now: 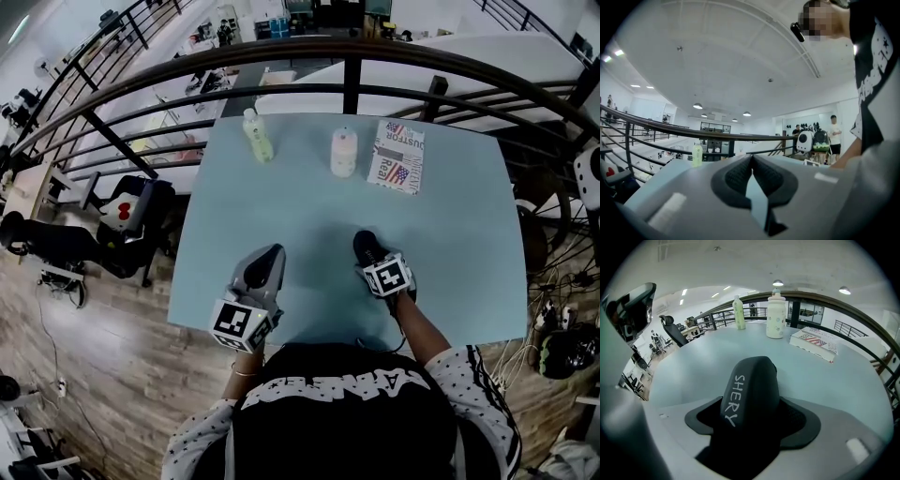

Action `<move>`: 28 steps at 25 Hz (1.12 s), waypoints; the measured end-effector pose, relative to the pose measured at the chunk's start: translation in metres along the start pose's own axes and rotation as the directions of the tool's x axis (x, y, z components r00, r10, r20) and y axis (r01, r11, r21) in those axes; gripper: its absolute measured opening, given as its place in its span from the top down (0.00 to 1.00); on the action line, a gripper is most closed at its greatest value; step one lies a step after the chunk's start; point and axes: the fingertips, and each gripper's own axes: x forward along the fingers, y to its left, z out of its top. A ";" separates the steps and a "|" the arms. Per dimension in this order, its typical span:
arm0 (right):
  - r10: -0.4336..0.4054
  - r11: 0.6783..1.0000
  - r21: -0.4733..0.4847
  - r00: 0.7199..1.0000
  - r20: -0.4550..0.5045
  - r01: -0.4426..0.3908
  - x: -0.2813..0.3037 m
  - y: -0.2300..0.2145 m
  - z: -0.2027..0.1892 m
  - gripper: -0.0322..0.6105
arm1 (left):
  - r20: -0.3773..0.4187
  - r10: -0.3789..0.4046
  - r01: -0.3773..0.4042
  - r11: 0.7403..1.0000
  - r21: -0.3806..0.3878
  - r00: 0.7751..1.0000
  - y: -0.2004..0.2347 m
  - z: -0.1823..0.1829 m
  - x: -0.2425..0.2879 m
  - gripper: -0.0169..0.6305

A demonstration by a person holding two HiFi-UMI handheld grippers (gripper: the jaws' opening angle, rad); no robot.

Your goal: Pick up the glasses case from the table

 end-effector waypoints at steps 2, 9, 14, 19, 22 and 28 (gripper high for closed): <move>-0.008 1.000 0.023 1.000 0.021 0.008 -0.004 -0.003 0.002 0.37 | -0.006 -0.004 0.004 1.000 0.001 1.000 0.000 0.000 0.002 0.97; -0.030 0.994 0.108 0.990 0.137 0.015 -0.032 -0.016 0.025 0.37 | -0.004 -0.045 0.045 0.999 0.007 0.999 -0.005 0.003 0.017 0.97; -0.043 0.987 0.158 0.969 0.242 0.004 -0.063 -0.023 0.044 0.37 | -0.003 -0.084 0.084 0.996 0.011 0.996 -0.014 0.005 0.030 0.97; -0.055 0.982 0.187 0.937 0.344 -0.011 -0.095 -0.029 0.063 0.37 | 0.004 -0.122 0.122 0.992 0.019 0.993 -0.024 0.008 0.042 0.97; -0.062 0.981 0.194 0.912 0.405 -0.019 -0.120 -0.029 0.075 0.37 | 0.003 -0.139 0.138 0.990 0.024 0.990 -0.030 0.010 0.044 0.97; -0.060 0.984 0.176 0.853 0.518 -0.038 -0.165 -0.025 0.102 0.37 | 0.005 -0.147 0.147 0.989 0.030 0.989 -0.034 0.016 0.046 0.97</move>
